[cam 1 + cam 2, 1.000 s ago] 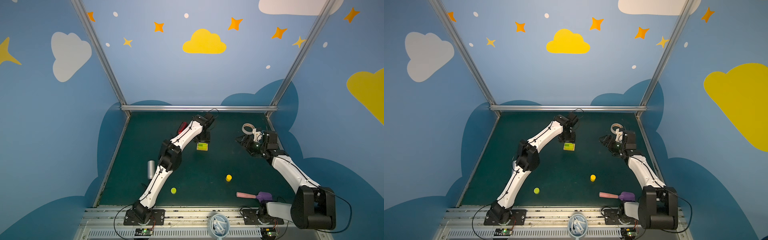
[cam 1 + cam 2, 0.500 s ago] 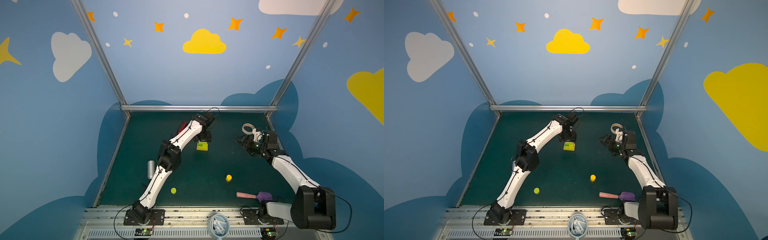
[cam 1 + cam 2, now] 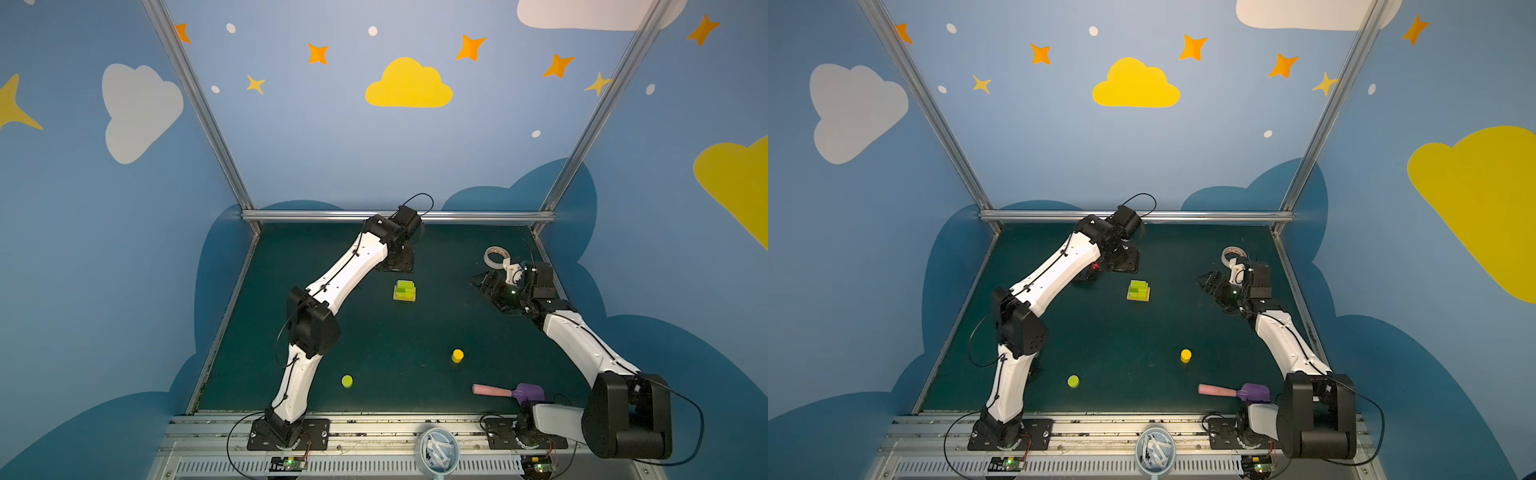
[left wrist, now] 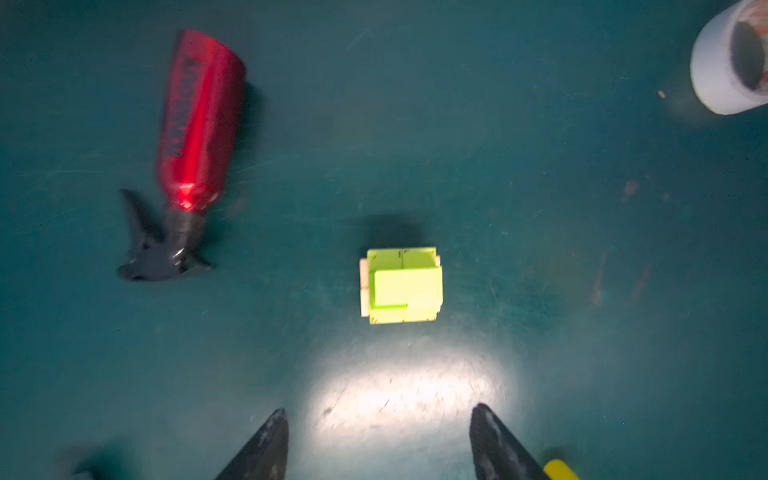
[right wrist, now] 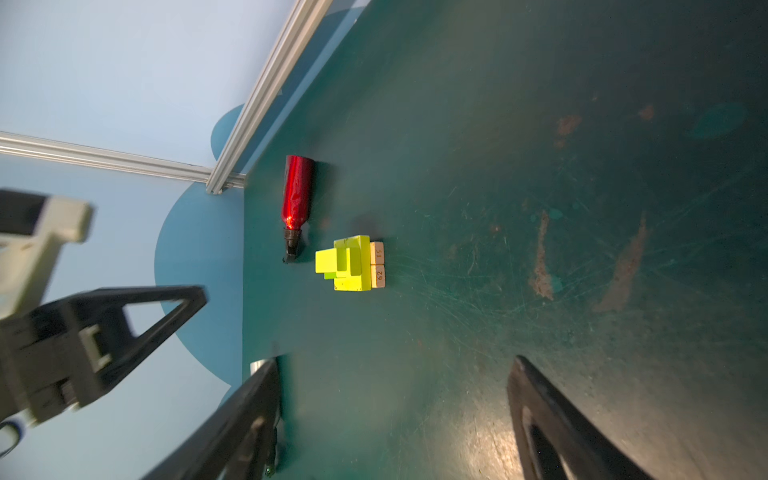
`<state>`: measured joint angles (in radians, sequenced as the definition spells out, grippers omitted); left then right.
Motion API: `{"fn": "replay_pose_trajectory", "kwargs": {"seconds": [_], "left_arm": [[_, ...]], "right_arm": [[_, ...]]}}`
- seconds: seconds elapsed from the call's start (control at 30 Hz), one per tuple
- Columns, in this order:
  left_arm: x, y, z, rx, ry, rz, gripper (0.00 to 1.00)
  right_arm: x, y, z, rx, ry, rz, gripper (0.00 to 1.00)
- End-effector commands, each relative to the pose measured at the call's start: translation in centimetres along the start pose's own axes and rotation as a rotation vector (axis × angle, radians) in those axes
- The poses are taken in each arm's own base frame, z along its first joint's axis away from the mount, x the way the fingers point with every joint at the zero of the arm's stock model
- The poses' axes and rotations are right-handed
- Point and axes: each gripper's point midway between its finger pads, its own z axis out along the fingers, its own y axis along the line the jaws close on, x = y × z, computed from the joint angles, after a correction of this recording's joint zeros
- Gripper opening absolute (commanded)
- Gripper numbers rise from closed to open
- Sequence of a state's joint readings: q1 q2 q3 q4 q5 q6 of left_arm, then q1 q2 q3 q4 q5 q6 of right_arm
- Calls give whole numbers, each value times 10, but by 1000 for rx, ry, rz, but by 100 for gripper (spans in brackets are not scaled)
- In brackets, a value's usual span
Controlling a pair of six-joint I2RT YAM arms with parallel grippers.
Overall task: Build the wood block tower
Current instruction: 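Raise the left gripper away from the stack and draw it back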
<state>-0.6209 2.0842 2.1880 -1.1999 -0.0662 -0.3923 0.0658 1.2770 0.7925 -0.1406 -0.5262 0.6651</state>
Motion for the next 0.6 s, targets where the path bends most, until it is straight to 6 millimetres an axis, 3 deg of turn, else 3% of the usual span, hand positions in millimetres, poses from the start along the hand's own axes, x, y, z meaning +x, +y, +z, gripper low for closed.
{"fn": "replay_pose_trajectory", "kwargs": {"seconds": [0.0, 0.23, 0.4, 0.57], "left_arm": [[12, 9, -22, 16, -47, 7, 69], [79, 41, -34, 34, -6, -61, 68], [138, 75, -28, -61, 59, -122, 68], [193, 92, -15, -83, 134, -191, 71]], "right_arm": [[2, 9, -6, 6, -2, -42, 84], [13, 14, -8, 63, 33, -97, 84], [22, 22, -19, 126, 42, -180, 84], [37, 19, -24, 166, 66, -221, 84]]}}
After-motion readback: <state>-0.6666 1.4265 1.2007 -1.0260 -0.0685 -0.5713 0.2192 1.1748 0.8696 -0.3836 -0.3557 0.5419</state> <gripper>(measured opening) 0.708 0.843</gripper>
